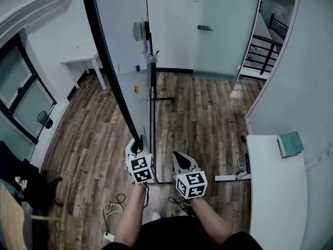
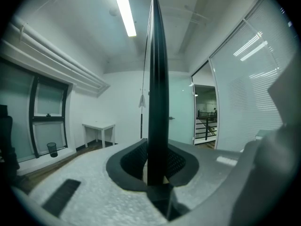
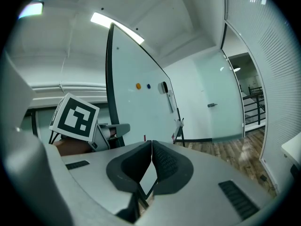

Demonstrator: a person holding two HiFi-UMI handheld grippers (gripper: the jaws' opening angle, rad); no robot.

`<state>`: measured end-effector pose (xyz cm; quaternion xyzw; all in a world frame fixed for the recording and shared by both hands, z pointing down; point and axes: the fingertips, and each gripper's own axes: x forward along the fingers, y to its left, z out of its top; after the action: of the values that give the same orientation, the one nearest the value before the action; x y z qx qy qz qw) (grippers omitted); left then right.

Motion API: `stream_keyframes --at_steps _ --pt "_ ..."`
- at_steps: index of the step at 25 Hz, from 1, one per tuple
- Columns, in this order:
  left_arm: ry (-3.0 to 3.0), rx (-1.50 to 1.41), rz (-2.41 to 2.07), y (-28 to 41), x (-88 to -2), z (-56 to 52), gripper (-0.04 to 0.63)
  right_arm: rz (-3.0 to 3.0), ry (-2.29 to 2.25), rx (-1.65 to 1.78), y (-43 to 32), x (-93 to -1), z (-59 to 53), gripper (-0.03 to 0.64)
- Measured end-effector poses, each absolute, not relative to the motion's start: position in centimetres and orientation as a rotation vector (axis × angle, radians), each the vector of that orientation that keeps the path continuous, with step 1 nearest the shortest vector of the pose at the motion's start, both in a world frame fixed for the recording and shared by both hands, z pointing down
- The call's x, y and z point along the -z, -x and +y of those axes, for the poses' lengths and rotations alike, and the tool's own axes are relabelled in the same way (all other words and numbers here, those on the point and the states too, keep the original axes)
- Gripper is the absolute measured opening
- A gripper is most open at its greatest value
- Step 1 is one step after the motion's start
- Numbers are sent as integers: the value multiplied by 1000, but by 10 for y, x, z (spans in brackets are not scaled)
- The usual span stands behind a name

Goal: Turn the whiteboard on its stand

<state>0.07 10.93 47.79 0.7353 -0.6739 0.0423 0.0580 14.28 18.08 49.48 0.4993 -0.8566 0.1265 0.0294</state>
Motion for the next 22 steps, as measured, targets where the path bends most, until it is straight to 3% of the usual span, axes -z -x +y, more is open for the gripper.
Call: stream_keyframes --at_steps 15,22 --pt "-2254 -102 -2002 -5 -468 130 71 -2640 -1522 -376 -144 -485 190 14" --pt "-2291 -18 -1970 -1 -451 160 124 -2644 -1511 -359 -142 -480 193 14"
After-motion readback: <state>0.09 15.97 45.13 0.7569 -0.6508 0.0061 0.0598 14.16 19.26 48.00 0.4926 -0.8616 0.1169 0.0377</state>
